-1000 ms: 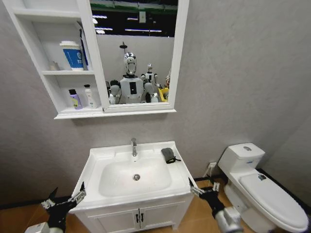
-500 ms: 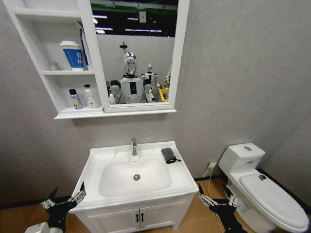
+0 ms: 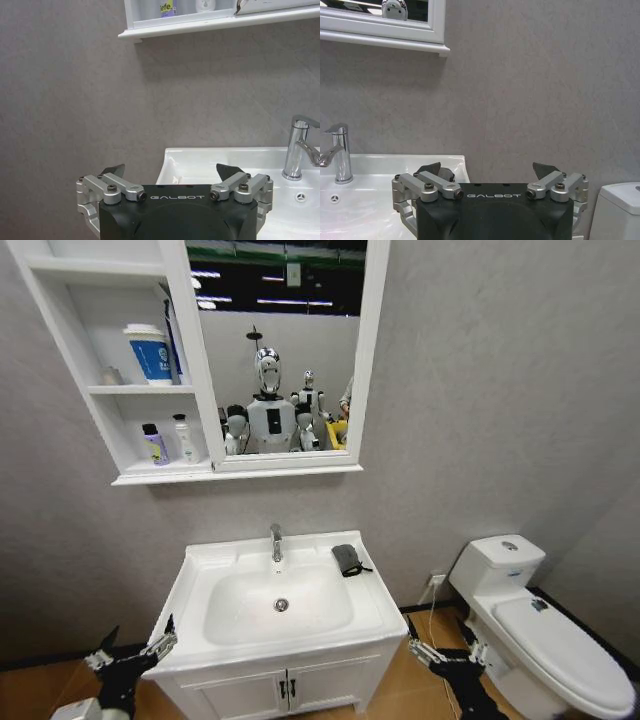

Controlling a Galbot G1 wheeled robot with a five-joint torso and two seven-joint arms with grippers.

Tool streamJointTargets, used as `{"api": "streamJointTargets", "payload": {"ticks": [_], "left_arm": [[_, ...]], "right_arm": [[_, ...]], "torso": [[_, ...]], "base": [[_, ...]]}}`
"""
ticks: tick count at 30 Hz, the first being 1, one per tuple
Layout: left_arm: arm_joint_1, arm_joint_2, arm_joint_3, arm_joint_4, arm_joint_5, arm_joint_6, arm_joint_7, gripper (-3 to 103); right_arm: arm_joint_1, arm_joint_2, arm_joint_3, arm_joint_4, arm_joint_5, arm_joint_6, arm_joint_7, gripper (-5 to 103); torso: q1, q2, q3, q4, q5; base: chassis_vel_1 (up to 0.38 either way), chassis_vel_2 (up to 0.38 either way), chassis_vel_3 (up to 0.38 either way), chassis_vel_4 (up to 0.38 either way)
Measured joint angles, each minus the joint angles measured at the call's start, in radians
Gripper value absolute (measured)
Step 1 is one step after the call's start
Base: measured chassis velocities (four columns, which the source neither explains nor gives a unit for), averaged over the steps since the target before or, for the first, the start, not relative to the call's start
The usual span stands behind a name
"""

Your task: Move facial cleanser and shampoo from washbasin to cabinet, then wipe washbasin with towel.

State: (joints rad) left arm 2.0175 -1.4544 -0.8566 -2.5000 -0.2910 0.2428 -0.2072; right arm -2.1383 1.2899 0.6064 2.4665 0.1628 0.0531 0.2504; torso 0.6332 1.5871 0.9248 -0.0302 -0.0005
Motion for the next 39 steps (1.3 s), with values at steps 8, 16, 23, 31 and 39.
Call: {"api": "streamJointTargets", "payload": {"ticks": [8, 16, 23, 31, 39], "left_arm": [[0.000, 0.000, 0.000, 0.000, 0.000, 0.000, 0.000, 100], [0.000, 0.000, 0.000, 0.000, 0.000, 0.000, 0.000, 100], [0.000, 0.000, 0.000, 0.000, 0.000, 0.000, 0.000, 100], [0.000, 0.000, 0.000, 0.000, 0.000, 0.000, 0.000, 100], [0.000, 0.000, 0.000, 0.000, 0.000, 0.000, 0.000, 100]], "right_arm": [[0.002, -0.001, -0.001, -0.002, 0.001, -0.001, 0.000, 100], [0.002, -0.001, -0.001, -0.003, 0.002, -0.001, 0.000, 100], [0.003, -0.001, -0.002, -0.003, 0.002, -0.002, 0.000, 100], [0.003, -0.001, -0.002, -0.004, 0.002, -0.002, 0.000, 100], [0.003, -0.001, -0.002, -0.004, 0.002, -0.002, 0.000, 100]], "torso": [[0.000, 0.000, 0.000, -0.0001, 0.0001], [0.000, 0.000, 0.000, 0.0001, -0.0001], [0.000, 0.000, 0.000, -0.0001, 0.0004], [-0.001, 0.000, 0.000, -0.0001, -0.0008], [0.000, 0.000, 0.000, 0.0001, 0.0004]], "base": [[0.154, -0.159, -0.136, 0.141], [0.241, -0.232, -0.233, 0.237], [0.309, -0.312, -0.311, 0.302], [0.359, -0.363, -0.371, 0.359], [0.359, -0.344, -0.358, 0.353]]}}
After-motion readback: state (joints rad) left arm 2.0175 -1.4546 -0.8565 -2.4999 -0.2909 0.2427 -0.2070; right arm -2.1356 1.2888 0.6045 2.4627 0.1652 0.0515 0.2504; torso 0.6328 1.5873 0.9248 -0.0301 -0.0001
